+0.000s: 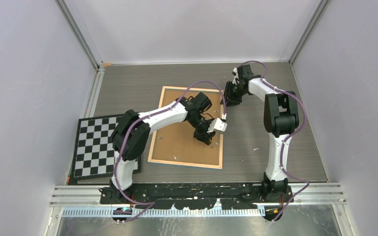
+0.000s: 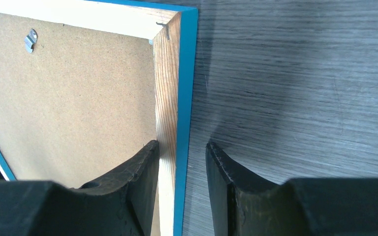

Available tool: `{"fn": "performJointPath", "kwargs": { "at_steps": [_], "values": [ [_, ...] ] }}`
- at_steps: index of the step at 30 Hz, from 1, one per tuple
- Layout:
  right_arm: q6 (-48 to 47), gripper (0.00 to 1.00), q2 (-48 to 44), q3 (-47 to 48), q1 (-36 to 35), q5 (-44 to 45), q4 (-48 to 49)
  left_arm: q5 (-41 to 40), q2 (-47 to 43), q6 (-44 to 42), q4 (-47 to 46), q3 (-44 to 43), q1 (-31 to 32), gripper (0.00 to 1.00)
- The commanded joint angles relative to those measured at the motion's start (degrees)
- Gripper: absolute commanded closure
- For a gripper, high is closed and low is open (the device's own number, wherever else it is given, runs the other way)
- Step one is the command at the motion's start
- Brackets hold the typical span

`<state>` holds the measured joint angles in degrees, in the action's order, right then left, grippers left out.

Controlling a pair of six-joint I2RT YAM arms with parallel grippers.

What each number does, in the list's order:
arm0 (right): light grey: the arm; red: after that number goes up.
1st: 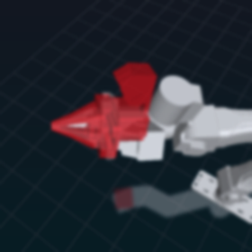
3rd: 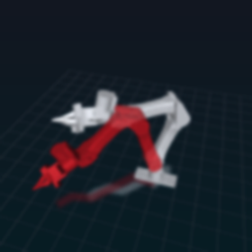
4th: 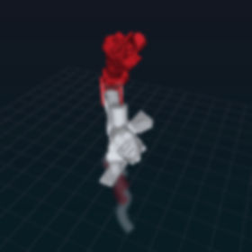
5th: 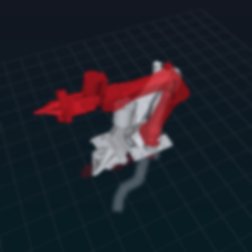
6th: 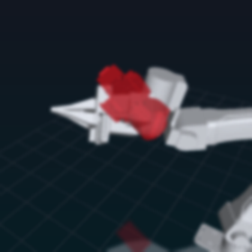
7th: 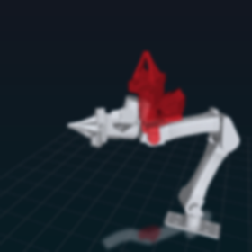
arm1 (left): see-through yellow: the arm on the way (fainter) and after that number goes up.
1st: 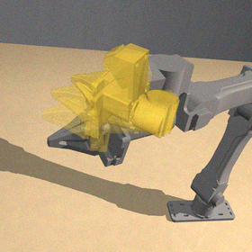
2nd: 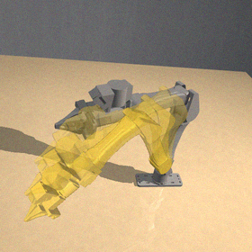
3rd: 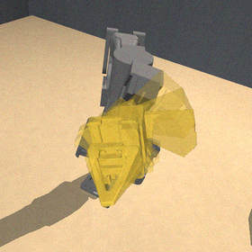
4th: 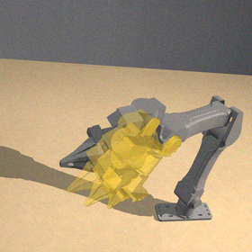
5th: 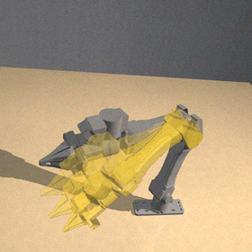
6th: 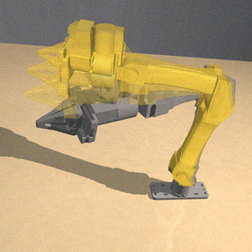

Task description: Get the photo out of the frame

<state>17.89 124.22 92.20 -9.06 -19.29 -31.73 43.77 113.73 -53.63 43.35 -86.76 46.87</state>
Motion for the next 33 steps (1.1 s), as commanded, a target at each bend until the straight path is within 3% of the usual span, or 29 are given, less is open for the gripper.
{"fn": "performJointPath", "kwargs": {
  "at_steps": [1, 7, 18, 33],
  "values": [
    [-2.07, 0.56, 2.97, -1.84, -1.29, 5.84, -3.70, 0.49, -3.49, 4.17, -3.50, -0.54, 0.15, 1.00],
    [-1.83, 0.56, 2.86, -2.16, -1.28, 5.50, -3.53, -0.44, -3.14, 11.69, -10.22, -1.78, -0.64, 1.00],
    [-1.09, 0.56, 2.86, -2.38, -1.25, 5.05, -3.17, -2.31, 0.87, 14.51, -12.72, -3.00, -0.56, 1.00],
    [-1.19, 0.56, 2.11, -4.05, -1.30, 5.15, -2.32, -1.16, 3.56, 5.95, -0.77, -5.36, 1.12, 1.00]
  ]
}}
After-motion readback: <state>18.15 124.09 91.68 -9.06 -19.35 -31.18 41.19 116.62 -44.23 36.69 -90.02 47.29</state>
